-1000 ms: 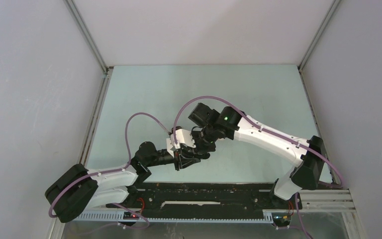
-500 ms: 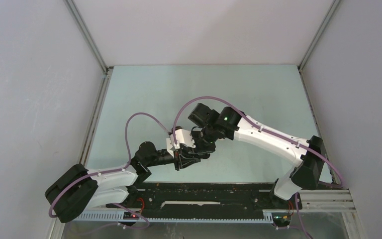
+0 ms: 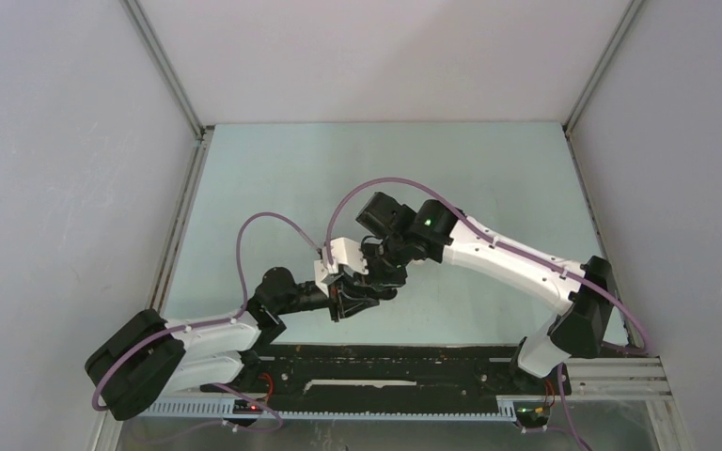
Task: Insert the wireless bluetooth earbuds into the charging case
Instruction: Close the charging case.
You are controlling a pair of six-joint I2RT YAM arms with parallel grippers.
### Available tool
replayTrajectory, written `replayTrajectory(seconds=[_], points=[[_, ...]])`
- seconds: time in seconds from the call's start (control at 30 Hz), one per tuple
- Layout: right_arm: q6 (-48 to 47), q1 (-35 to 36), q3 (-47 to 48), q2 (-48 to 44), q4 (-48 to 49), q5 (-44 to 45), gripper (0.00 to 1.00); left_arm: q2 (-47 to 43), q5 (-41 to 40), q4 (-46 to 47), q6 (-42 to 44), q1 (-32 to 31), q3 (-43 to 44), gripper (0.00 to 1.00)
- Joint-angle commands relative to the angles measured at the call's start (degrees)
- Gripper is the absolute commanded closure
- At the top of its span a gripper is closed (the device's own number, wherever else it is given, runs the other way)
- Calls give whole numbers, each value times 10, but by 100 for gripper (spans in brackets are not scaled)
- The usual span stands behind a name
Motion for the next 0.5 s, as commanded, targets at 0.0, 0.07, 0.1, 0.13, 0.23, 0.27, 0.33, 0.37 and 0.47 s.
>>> replayTrajectory(seconds=[0.0,0.07,0.1,0.13,0.23,0.27,0.33,0.37,0.47], points=[[18,-14,37,-18,17,-7,76,0,11,27,-5,-3,22,100],[12,-23,48,-25,1,-28,75,0,10,27,-5,-4,22,100],[7,-29,54,-31,-9,-48,73,1,11,27,-5,-4,22,100],[5,-40,56,-40,-15,-68,71,1,11,27,-5,-3,22,100],[11,-77,45,-80,-5,-104,61,0,10,27,-6,-3,21,100],[19,-92,35,-95,9,-108,56,0,10,27,-6,-4,23,100],[32,-134,12,-122,35,-120,49,2,11,27,-7,-4,24,100],[36,-163,-1,-135,50,-123,48,4,11,27,-7,-4,24,100],[76,-228,-54,-195,130,-108,47,10,12,27,-8,-3,26,100]])
